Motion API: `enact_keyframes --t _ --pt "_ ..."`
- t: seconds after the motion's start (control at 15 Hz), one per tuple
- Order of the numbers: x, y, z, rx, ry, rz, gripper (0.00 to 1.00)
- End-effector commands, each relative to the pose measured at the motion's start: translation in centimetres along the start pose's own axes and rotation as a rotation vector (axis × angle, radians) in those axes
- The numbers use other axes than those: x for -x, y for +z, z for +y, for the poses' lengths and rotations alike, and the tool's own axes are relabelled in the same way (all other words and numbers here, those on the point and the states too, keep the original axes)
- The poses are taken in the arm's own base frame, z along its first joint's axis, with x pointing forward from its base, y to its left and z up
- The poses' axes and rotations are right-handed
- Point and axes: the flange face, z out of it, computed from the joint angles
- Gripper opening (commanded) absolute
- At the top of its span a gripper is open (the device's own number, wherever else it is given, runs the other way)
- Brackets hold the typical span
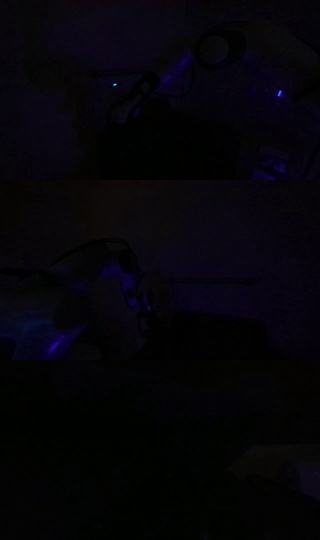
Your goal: Wipe the arm of the chair
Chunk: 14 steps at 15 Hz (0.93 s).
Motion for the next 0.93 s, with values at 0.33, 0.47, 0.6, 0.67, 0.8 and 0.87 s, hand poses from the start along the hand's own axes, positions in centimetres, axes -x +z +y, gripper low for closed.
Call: enact_keyframes --t 0.33,0.47,0.6,0.67,0.8,0.87 --pt "0.3 3.0 -1.3 0.039 -0.006 -0.132 0.08" --pt "1.6 1.5 -1.0 0.048 -0.002 -0.162 0.08" --pt "4.3 0.4 -1.0 0.053 0.01 -0.218 0.08" --pt "5.6 0.1 -1.0 0.079 0.037 -0.252 0.08" --pt "8.5 -0.3 -1.2 0.099 0.073 -0.326 0.08" --pt "10.0 -0.5 -1.4 0.109 0.093 -0.359 0.08"
